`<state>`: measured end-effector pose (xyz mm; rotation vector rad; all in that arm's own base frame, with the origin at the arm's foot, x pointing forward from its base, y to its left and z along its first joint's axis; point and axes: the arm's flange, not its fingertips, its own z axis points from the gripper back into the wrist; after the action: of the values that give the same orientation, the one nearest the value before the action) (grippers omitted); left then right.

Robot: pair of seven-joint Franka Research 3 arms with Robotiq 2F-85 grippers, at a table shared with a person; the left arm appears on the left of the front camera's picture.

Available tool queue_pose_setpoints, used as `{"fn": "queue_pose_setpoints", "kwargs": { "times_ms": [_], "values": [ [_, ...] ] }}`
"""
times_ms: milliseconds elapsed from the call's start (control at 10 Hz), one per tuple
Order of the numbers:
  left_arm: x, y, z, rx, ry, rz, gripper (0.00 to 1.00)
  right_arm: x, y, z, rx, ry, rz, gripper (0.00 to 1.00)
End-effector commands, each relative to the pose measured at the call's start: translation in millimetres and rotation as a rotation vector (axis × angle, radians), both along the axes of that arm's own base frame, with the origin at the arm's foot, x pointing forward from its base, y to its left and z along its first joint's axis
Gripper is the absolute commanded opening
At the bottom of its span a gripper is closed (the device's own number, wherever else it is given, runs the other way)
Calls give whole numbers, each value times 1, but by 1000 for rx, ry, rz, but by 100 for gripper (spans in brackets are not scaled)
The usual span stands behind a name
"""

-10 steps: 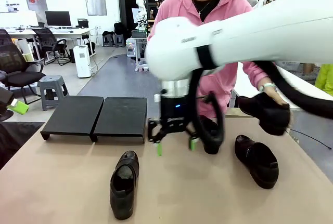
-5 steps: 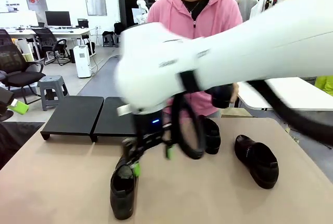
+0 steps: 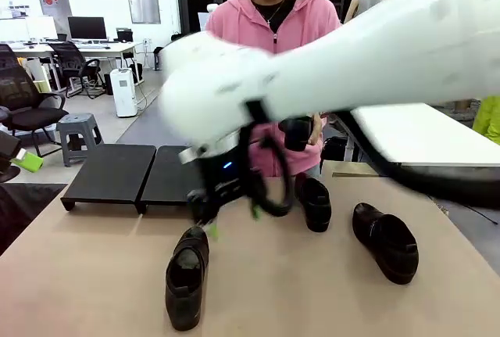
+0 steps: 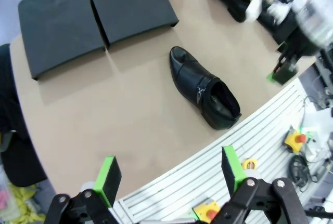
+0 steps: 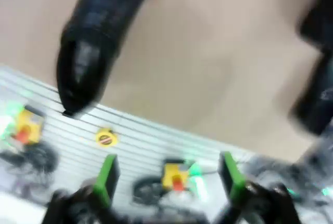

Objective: Organize the shoes by placing them on the stand.
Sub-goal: Pick up one Shoe and place it in the middle of the table.

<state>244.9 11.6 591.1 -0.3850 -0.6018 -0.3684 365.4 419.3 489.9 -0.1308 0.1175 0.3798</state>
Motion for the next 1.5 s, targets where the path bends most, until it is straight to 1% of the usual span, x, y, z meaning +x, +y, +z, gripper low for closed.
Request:
{"fn": "queue_pose_setpoints", "kwargs": {
  "times_ms": [0,100,200,300,400,500,600,700,800,900,1000,1100,1400],
  "values": [
    [0,1,0,-14,0,-15,100,-53,-120,37,160,-46,-229,100],
    [0,1,0,-14,0,-15,100,-65,-175,50,218,3,-330,100],
    [0,1,0,-14,0,-15,100,-75,-224,57,236,44,-432,100],
    [0,1,0,-14,0,-15,100,-90,-272,61,379,101,-334,100],
    [0,1,0,-14,0,-15,100,-106,-329,59,552,120,-303,100],
    [0,1,0,-14,0,-15,100,-121,-374,52,661,134,-388,100],
    [0,1,0,-14,0,-15,100,-131,-410,42,731,115,-515,100],
    [0,1,0,-14,0,-15,100,-139,-432,32,800,99,-537,100],
    [0,1,0,-14,0,-15,100,-142,-444,20,851,105,-548,100],
    [0,1,0,-14,0,-15,100,-144,-452,7,954,66,-480,100],
    [0,1,0,-14,0,-15,100,-139,-446,-1,967,25,-466,100],
    [0,1,0,-14,0,-15,100,-145,-465,33,855,84,-553,100],
    [0,1,0,-14,0,-15,100,-145,-465,33,855,84,-553,100]
  ]
}}
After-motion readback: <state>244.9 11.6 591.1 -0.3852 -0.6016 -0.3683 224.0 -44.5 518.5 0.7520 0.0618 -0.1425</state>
